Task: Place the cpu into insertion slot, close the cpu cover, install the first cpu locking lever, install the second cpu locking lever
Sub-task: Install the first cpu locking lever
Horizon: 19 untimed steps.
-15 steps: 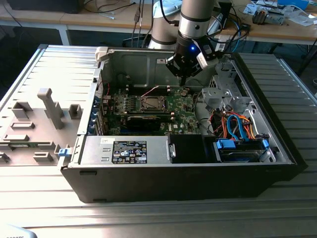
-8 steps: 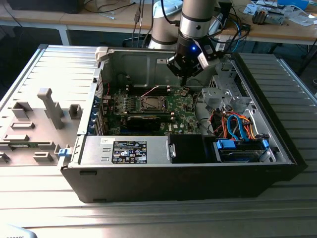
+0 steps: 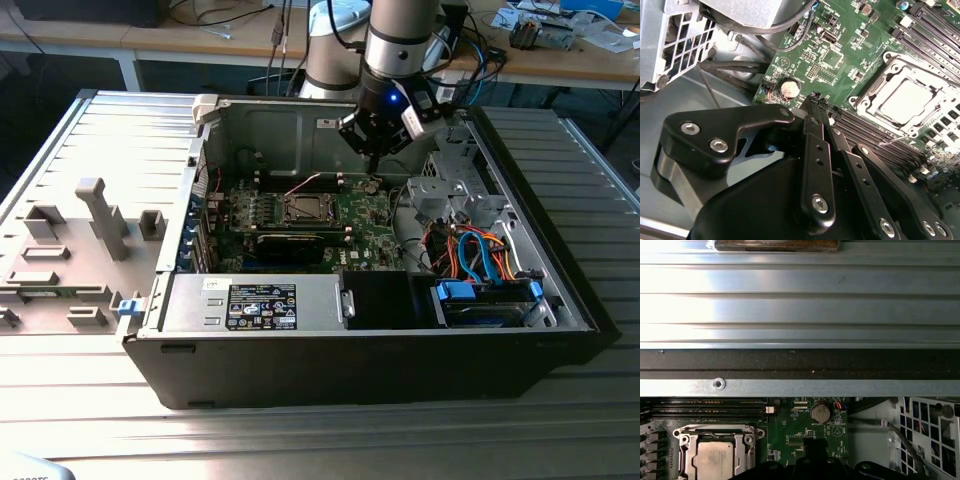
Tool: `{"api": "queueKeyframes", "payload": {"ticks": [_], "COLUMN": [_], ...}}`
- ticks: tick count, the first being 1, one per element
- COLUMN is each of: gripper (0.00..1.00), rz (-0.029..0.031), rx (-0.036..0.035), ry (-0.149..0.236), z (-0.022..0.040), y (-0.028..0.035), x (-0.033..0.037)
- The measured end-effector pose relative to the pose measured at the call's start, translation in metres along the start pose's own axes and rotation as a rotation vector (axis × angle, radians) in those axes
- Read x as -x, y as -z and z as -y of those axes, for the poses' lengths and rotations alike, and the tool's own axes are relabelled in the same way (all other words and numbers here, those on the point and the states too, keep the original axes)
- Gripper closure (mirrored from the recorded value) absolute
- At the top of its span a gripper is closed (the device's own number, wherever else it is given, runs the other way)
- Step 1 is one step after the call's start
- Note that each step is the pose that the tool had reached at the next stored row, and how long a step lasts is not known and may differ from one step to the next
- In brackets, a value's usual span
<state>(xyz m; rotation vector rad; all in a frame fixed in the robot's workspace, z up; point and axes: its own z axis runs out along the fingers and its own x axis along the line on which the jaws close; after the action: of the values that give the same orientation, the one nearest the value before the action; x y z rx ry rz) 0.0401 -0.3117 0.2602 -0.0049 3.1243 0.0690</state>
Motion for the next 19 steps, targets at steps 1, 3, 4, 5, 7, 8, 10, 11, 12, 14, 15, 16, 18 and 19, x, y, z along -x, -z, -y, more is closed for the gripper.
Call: {"api": "queueKeyframes", "payload": {"ticks": [1,3,4,5,7,8,10,11,12,14,15,16,18,19], "gripper": [0.89,0.89,0.89,0.89,0.89,0.89,0.89,0.89,0.89,0.89,0.89,0.89,0.89,0.89], "rz": [0.0,0.0,0.0,0.0,0.0,0.0001,0.0,0.0,0.0,0.0,0.0,0.0001,0.0,0.0], "rx": [-0.0001,0.0,0.0,0.0,0.0,0.0,0.0,-0.0001,-0.0001,-0.0001,-0.0001,0.0,-0.0001,0.0], "ry": [0.0,0.0,0.0,0.0,0.0,0.0,0.0,0.0,0.0,0.0,0.0,0.0,0.0,0.0], "z": [0.0,0.0,0.0,0.0,0.0,0.0,0.0,0.0,0.0,0.0,0.0,0.0,0.0,0.0], "y": [0.0,0.0,0.0,0.0,-0.0001,-0.0001,-0.0002,-0.0002,-0.0002,-0.0002,-0.0002,-0.0002,-0.0002,-0.0003], "x": [0.0006,0.0015,0.0018,0.0023,0.0039,0.0047,0.006,0.0064,0.0068,0.0077,0.008,0.0083,0.0091,0.0098]}}
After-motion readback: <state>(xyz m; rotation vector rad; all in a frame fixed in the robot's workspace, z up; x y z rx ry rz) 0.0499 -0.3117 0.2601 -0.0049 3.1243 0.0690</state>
